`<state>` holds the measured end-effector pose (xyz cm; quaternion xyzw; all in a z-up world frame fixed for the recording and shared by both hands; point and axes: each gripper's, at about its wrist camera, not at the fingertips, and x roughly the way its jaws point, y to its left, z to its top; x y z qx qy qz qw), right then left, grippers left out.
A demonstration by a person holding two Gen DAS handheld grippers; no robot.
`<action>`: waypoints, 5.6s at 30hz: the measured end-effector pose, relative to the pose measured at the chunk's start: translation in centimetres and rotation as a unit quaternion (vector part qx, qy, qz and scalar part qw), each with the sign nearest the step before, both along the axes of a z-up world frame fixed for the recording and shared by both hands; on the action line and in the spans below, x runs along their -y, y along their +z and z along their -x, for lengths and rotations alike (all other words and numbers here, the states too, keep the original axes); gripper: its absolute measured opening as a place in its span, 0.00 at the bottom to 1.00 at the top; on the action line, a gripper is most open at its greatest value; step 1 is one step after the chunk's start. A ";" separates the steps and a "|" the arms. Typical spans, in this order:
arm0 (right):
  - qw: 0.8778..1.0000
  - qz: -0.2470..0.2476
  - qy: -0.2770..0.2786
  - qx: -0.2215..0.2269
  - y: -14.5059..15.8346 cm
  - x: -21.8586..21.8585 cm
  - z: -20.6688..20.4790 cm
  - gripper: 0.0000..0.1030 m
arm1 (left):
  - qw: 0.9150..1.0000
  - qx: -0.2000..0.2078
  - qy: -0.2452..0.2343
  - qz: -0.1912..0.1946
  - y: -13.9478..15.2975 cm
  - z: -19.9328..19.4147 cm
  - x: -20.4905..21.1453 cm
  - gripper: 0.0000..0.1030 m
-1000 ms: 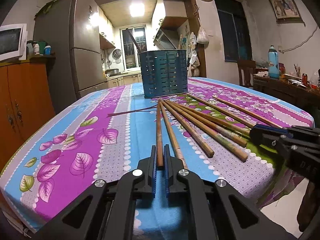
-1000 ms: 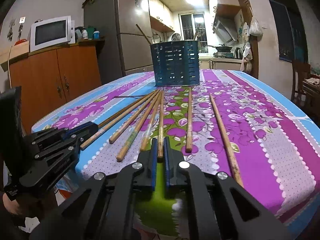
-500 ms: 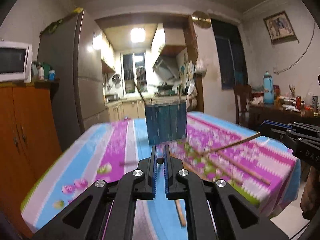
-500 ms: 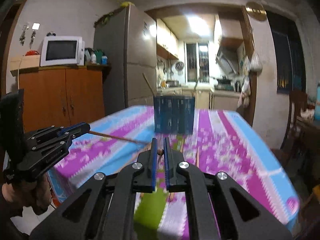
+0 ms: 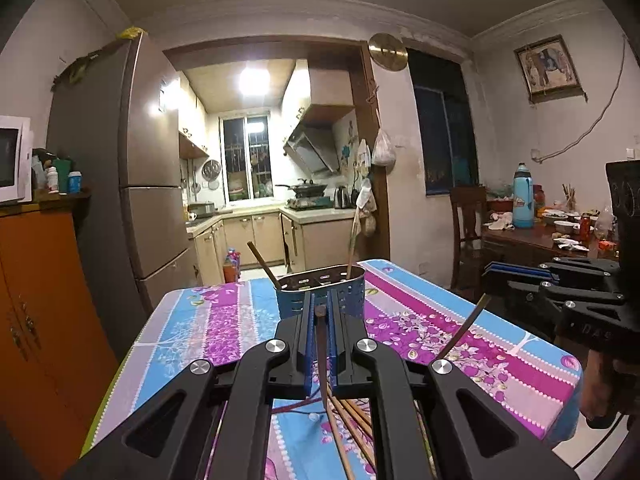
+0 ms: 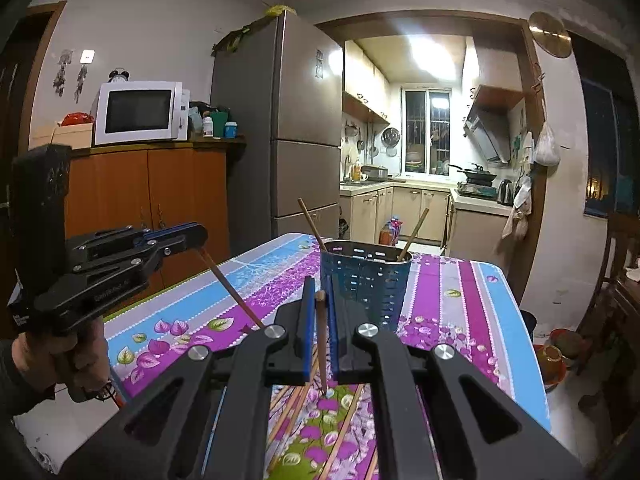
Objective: Organize utensils
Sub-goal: 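Lift the chopsticks and carry both tools to the blue holder, then lower the held chopsticks into the holder with both tools, then open both tools to drop the chopsticks into the holder, then withdraw both tools back toward the remaining chopsticks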
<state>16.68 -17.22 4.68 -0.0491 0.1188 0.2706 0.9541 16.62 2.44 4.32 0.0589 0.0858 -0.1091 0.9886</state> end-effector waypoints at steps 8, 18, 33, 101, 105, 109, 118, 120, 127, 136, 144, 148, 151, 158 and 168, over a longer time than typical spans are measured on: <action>1.000 -0.004 -0.001 -0.017 1.8 0.6 -2.6 0.04 | 1.000 -0.010 -0.003 -0.013 3.1 -1.2 0.5 0.07; 1.000 0.006 -0.005 -0.016 5.9 0.6 -4.4 0.04 | 1.000 -0.029 -0.009 -0.008 7.7 -2.2 0.1 0.07; 1.000 0.014 -0.018 0.005 17.2 0.2 -10.3 0.04 | 0.999 -0.036 0.005 0.005 17.6 -9.4 1.3 0.07; 0.991 0.028 -0.054 -0.120 8.8 -0.8 -31.5 0.54 | 0.971 -0.197 0.129 0.028 11.7 -33.7 -1.0 0.30; 0.991 0.026 -0.057 -0.115 8.9 -0.6 -30.9 0.59 | 0.973 -0.189 0.131 0.028 12.2 -33.1 -1.0 0.35; 0.991 0.027 -0.058 -0.114 8.9 -0.6 -30.6 0.60 | 0.974 -0.184 0.130 0.023 12.4 -32.4 -1.0 0.41; 0.996 0.012 -0.054 -0.068 9.5 1.0 -24.0 0.72 | 0.988 -0.108 0.113 0.002 12.5 -24.1 -0.6 0.61; 0.997 0.001 -0.049 -0.052 10.0 1.8 -21.4 0.75 | 0.991 -0.085 0.106 -0.004 12.3 -21.2 -0.4 0.64; 0.999 -0.029 -0.026 0.005 11.6 4.4 -10.4 0.81 | 0.998 0.015 0.066 -0.001 11.0 -6.7 -1.2 0.79; 0.998 -0.055 0.012 0.036 5.8 5.3 2.8 0.81 | 0.999 0.023 0.027 0.002 2.4 5.1 -2.4 0.81; 0.998 -0.031 0.021 -0.041 -5.2 2.5 6.7 0.54 | 0.995 -0.094 -0.010 0.010 -9.9 6.5 -2.2 0.78; 0.996 -0.011 0.018 -0.083 -9.8 0.7 6.8 0.34 | 0.992 -0.125 -0.017 0.016 -13.6 6.5 -2.4 0.66; 0.994 0.002 0.021 -0.111 -12.4 -0.5 6.4 0.24 | 0.990 -0.137 -0.023 0.015 -15.1 6.4 -2.1 0.51; 0.990 0.020 0.016 -0.141 -15.7 -2.1 5.1 0.20 | 0.988 -0.149 -0.040 0.006 -16.7 6.1 -0.5 0.40; 0.987 0.026 0.012 -0.159 -17.4 -2.7 3.4 0.10 | 0.987 -0.157 -0.038 0.007 -17.8 5.6 -0.1 0.21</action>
